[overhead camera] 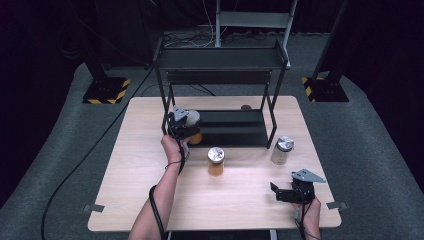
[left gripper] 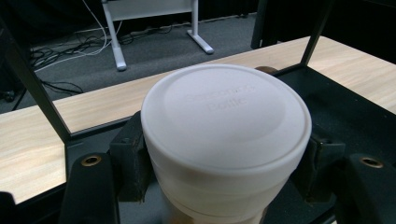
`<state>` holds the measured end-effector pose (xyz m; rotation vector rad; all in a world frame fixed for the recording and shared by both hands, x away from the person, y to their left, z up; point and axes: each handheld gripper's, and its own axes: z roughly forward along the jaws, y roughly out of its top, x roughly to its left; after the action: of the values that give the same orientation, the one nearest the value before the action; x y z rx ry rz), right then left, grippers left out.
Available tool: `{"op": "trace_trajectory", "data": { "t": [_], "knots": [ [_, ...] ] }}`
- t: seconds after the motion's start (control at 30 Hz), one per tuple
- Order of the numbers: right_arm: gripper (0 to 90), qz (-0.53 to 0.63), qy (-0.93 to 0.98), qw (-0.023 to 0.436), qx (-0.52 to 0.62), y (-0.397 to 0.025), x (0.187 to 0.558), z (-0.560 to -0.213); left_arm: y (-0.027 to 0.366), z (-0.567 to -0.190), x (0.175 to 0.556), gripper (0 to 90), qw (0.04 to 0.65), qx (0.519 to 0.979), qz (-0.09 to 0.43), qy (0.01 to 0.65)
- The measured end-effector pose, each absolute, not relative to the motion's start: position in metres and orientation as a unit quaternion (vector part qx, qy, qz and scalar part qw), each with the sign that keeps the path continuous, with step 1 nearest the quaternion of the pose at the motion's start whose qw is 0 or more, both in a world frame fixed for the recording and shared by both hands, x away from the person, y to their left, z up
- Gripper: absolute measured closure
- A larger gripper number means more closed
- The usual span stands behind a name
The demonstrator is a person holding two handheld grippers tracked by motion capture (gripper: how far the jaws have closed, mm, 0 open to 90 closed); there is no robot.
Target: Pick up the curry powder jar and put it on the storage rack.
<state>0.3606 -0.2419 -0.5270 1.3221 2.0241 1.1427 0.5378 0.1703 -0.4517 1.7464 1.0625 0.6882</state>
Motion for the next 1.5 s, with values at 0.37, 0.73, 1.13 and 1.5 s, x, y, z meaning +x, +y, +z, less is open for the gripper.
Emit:
{"op": "trace_trajectory", "data": {
  "t": [0.37, 0.73, 1.13, 1.5],
  "knots": [
    [1.1, 0.414, 0.736, 0.233, 0.482, -0.242, 0.361, -0.527, 0.169, -0.449, 0.536, 20.1, 0.454, 0.743, 0.267, 0.412],
    [1.1, 0.414, 0.737, 0.233, 0.481, -0.242, 0.361, -0.527, 0.170, -0.454, 0.529, 4.6, 0.382, 0.809, 0.243, 0.376],
    [1.1, 0.412, 0.737, 0.233, 0.483, -0.241, 0.361, -0.527, 0.177, -0.462, 0.504, 1.2, 0.347, 0.846, 0.225, 0.338],
    [1.1, 0.410, 0.736, 0.237, 0.483, -0.241, 0.360, -0.527, 0.203, -0.479, 0.464, 0.4, 0.334, 0.851, 0.210, 0.346]
  ]
}}
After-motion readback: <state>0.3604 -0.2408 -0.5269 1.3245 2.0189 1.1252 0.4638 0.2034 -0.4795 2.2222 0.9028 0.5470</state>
